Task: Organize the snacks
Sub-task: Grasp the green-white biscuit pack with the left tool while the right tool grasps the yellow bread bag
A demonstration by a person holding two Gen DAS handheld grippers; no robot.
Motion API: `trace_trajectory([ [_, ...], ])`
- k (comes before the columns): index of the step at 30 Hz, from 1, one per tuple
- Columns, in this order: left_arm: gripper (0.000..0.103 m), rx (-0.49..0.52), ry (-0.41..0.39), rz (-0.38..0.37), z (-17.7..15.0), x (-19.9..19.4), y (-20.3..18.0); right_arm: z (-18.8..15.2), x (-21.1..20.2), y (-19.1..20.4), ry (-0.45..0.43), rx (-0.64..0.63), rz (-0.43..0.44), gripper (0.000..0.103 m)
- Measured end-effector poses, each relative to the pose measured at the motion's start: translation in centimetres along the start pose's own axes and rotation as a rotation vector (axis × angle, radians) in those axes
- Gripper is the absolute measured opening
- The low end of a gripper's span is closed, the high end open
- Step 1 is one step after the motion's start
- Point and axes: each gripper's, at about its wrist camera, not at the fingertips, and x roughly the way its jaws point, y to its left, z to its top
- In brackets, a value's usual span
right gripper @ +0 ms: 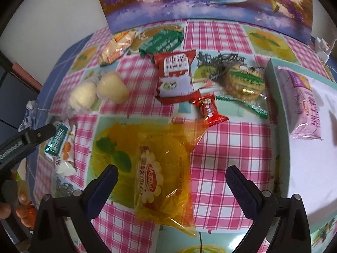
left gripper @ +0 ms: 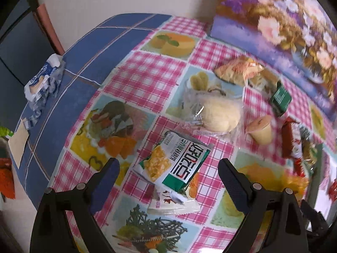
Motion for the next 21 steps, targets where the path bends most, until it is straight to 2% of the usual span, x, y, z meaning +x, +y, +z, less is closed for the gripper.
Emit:
trace_trajectory([
  [3,0.093,0.02,0.012,0.008,-0.1,0.8,-0.3,-0.2,0.7,0.4,0.016,-0.016,-0.021,0.103],
  [5,0.088,0.025,0.015,0.008,-0.1,1.0,-0.4,-0.2,1.0,0.6,0.022,-0.029,-0.036,0.101],
  [8,0.086,0.033,0.005,0.014,0.0,1.0,-0.5,-0.1,1.1,0.9,0.017,-0.046,-0.058,0.093],
  [10,0.075,0.038,0.002,0.011,-0.1,0.9,-0.7,-0.1,1.1,1.1,0.012,-0.052,-0.066,0.087],
  [11,0.063,0.043,0.002,0.017,-0.1,0.9,-0.8,0.0,1.1,1.1,0.011,-0.055,-0.068,0.084],
  [13,0.061,0.055,0.006,0.03,0.0,1.0,-0.9,0.0,1.0,1.2,0.005,-0.064,-0.081,0.07],
  [14,0.057,0.058,0.006,0.034,0.0,1.0,-1.0,0.0,0.9,1.3,0.003,-0.067,-0.083,0.067],
  [16,0.051,0.059,0.001,0.034,0.0,0.8,-0.9,0.1,0.9,1.5,0.0,-0.067,-0.073,0.053],
  [21,0.044,0.05,-0.012,0.021,0.0,0.3,-0.7,0.3,0.7,1.1,-0.006,-0.052,-0.063,0.045],
])
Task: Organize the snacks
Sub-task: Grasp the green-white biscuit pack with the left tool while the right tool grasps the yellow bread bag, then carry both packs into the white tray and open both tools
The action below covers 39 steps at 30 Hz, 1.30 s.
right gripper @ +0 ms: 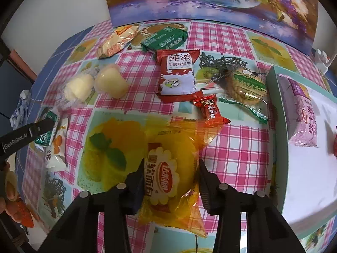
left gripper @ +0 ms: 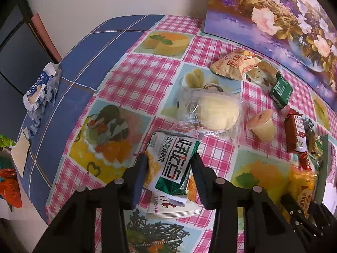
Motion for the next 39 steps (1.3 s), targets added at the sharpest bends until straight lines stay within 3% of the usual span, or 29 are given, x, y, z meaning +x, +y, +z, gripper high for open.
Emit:
trace_trajectory([
  [17,0.043,-0.017,-0.085,-0.017,0.5,-3.5,0.5,0.2,-3.3,-1.6,-0.064,0.048,0.039,0.044],
  [28,0.043,0.006,-0.158,-0.039,0.5,-6.3,-1.1,0.7,-5.4,-3.2,-0.102,0.098,0.042,0.044],
  [39,0.043,0.099,-0.197,-0.124,0.0,-8.9,-6.6,1.0,-9.0,-10.4,-0.141,0.261,-0.012,0.044],
])
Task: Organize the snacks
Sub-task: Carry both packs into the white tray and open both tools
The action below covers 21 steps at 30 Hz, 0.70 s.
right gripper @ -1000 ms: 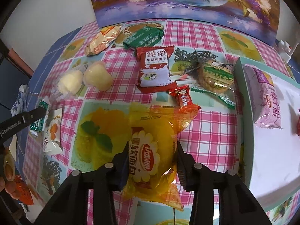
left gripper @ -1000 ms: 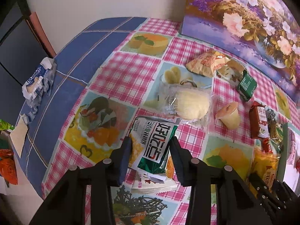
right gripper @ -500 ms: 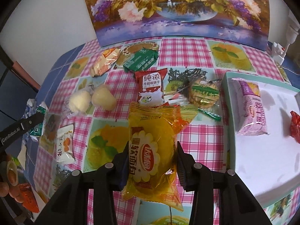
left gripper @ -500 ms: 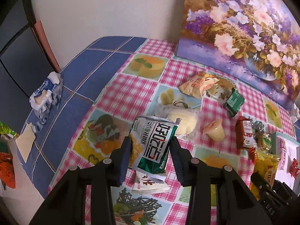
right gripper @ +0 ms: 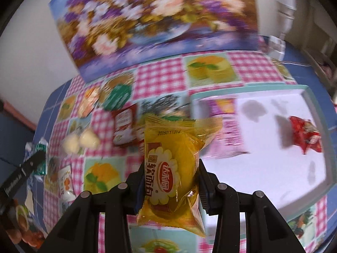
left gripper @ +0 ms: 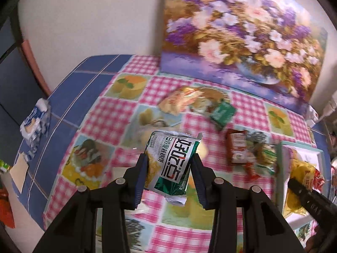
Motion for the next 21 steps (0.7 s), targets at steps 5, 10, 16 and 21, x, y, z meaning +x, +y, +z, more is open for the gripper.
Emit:
trace_trajectory([
  [5,0.043,0.055,-0.021,-0.037,0.0,-1.0,-3.7,1.1,-2.0,-3.9,-0.038,0.073,-0.036,0.044],
  [10,0.043,0.114,-0.025,-0.079,-0.1,-1.6,-7.4,1.9,-3.6,-8.0,-0.074,0.135,-0.085,0.044],
  [16,0.043,0.206,-0.026,-0.13,-0.8,-2.3,-12.3,2.3,-4.9,-12.5,-0.103,0.237,-0.161,0.044],
  [21,0.043,0.302,-0.023,-0.188,-1.7,-3.0,-17.0,2.0,-6.0,-16.1,-0.131,0.342,-0.207,0.044],
])
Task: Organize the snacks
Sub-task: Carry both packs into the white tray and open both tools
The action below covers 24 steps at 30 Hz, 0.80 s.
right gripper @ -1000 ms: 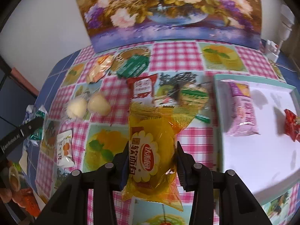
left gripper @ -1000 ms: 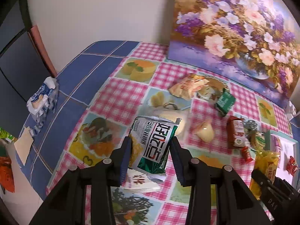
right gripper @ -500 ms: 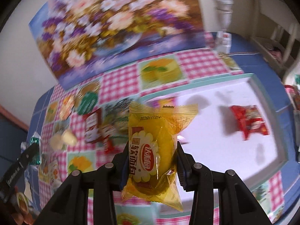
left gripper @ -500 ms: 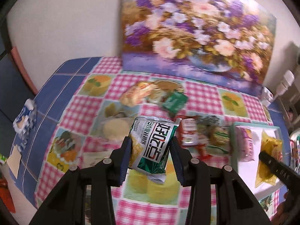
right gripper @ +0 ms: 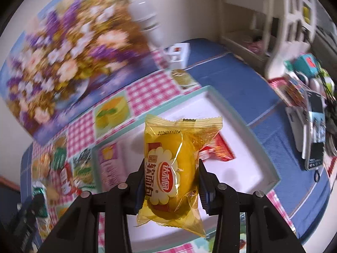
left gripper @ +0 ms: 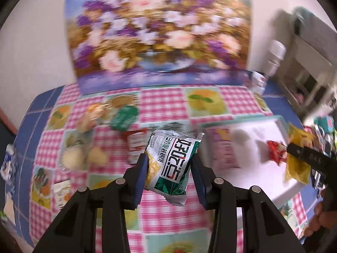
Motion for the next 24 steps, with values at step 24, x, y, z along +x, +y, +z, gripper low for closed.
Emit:
trace_trajectory([
  [24,0.043,0.227,0.217,-0.095,-3.7,6.7,-11.2,-1.2,4.4,-9.0,0.111,0.27,-0.167,0.045],
])
